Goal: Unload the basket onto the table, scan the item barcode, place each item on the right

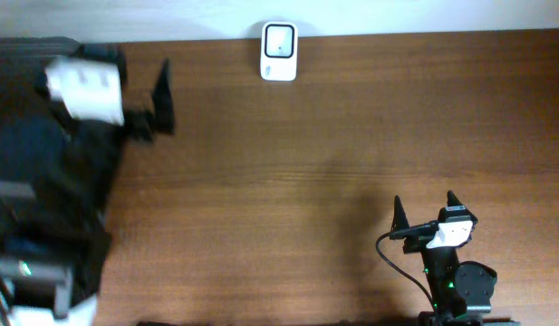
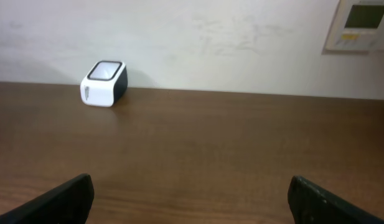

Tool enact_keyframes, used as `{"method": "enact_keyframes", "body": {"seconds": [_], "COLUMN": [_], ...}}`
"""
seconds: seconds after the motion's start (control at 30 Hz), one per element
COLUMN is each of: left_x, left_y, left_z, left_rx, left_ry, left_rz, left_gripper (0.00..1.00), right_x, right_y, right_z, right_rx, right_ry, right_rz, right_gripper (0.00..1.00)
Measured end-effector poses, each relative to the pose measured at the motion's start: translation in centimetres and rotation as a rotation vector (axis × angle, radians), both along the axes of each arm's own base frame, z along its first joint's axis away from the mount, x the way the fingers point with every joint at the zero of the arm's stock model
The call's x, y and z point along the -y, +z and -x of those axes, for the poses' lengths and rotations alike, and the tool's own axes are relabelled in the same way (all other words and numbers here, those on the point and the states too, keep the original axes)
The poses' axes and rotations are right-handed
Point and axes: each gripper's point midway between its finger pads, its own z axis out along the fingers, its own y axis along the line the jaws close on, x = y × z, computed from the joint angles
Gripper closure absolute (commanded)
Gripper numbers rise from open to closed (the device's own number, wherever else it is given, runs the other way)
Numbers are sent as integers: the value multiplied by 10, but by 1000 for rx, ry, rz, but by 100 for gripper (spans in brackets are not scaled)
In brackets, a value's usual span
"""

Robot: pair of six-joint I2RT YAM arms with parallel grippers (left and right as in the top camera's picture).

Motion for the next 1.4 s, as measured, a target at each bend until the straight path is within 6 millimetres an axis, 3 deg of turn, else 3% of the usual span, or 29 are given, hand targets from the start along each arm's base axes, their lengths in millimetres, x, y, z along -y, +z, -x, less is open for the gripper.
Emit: {"method": "enact_keyframes", "body": {"seconds": [0.03,0.07,0.13,0.17,0.2,0.23,0.27,0.37,0.43,0.53,0.63,0.73,0.83,0.93,1.0,1.07,1.1,1.13,1.17,1.3,1.33,1.37,1.4], "left_x": [-14,-43,-107,-156,-191,-243,-268,-304,-302,-293,-288,-284,-271,-270,-265,-259,-256,-254,-252,-253,-255,-259,-267], "left_y": [18,50,47,25,4,-39,-62,-111,-130,-214,-339,-355,-390,-415,-432,-446,-449,-449,-450,-452,-450,-443,-428], "left_z": [-14,-39,-75,-90,-91,-83,-72,-45,-41,-44,-43,-36,-28,-29,-31,-28,-26,-26,-27,-28,-30,-36,-49], "left_rx": [-50,-58,-140,-207,-269,-397,-479,-657,-725,-972,-1264,-1319,-1445,-1492,-1529,-1574,-1587,-1592,-1597,-1596,-1590,-1558,-1493], "left_ry": [74,187,371,493,578,705,764,854,834,767,727,717,676,664,639,621,612,604,601,598,600,612,659], "left_rz": [-30,-51,-33,13,50,99,125,184,212,275,324,337,387,402,431,453,463,468,468,470,471,473,505], "left_gripper": [1,1,1,1,1,1,1,1,1,1,1,16,16,8,13,53,58,84,100,100,87,34,1], "right_x": [0,0,0,0,0,0,0,0,0,0,0,0,0,0,0,0,0,0,0,0,0,0,0], "right_y": [0,0,0,0,0,0,0,0,0,0,0,0,0,0,0,0,0,0,0,0,0,0,0], "right_z": [0,0,0,0,0,0,0,0,0,0,0,0,0,0,0,0,0,0,0,0,0,0,0], "right_rx": [-2,-2,0,0,0,0,-1,0,-1,-1,0,0,0,0,0,0,0,-1,0,0,0,0,0], "right_ry": [0,0,0,0,0,0,0,0,0,0,0,0,0,0,0,0,0,0,0,0,0,0,0], "right_rz": [0,0,0,0,0,0,0,0,0,1,0,1,1,0,0,1,0,1,0,0,0,0,0], "right_gripper": [2,2,1,2,2,2,1,2,2,2,2,2,2,2,2,2,2,2,2,1,2,2,1]}}
